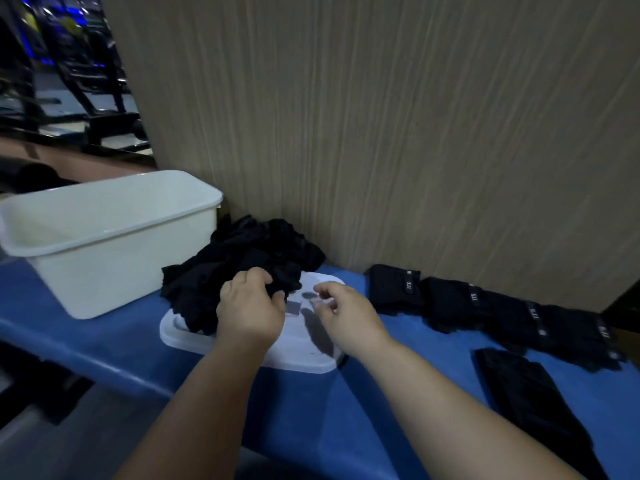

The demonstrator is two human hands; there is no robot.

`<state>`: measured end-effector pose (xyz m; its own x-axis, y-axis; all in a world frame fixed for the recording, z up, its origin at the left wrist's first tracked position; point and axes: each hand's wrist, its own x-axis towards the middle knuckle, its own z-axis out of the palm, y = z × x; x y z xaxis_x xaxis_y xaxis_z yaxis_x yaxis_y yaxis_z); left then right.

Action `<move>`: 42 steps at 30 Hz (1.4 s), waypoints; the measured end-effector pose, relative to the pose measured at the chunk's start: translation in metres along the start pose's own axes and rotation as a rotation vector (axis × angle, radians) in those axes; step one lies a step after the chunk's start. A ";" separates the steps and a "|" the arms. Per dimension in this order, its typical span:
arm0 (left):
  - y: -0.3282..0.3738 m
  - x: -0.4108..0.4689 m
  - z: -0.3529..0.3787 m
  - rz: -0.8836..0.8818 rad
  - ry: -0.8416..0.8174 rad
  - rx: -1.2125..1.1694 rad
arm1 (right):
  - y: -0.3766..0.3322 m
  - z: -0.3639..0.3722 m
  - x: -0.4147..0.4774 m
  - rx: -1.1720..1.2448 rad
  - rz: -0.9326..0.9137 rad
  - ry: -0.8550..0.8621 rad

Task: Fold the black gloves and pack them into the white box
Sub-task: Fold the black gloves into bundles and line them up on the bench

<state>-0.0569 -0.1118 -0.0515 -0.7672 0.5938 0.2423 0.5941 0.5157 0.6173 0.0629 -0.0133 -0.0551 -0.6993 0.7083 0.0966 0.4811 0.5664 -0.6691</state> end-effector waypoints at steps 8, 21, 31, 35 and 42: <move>-0.013 0.017 -0.004 -0.024 -0.022 -0.237 | -0.032 0.035 0.039 0.195 0.058 -0.055; 0.001 0.015 -0.004 -0.028 0.000 -0.395 | -0.006 -0.003 0.016 0.212 -0.030 0.185; 0.057 -0.035 0.020 -0.239 -0.908 -1.085 | 0.053 -0.083 -0.096 0.133 -0.126 0.251; 0.076 -0.059 0.034 -0.128 -1.083 -1.014 | 0.074 -0.097 -0.124 0.036 -0.139 0.312; 0.100 -0.082 0.050 -0.124 -0.816 -1.036 | 0.089 -0.100 -0.142 -0.044 -0.174 0.600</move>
<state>0.0778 -0.0785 -0.0470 -0.2219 0.9637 -0.1486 -0.2071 0.1024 0.9730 0.2579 -0.0212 -0.0547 -0.3567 0.7099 0.6073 0.4173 0.7027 -0.5763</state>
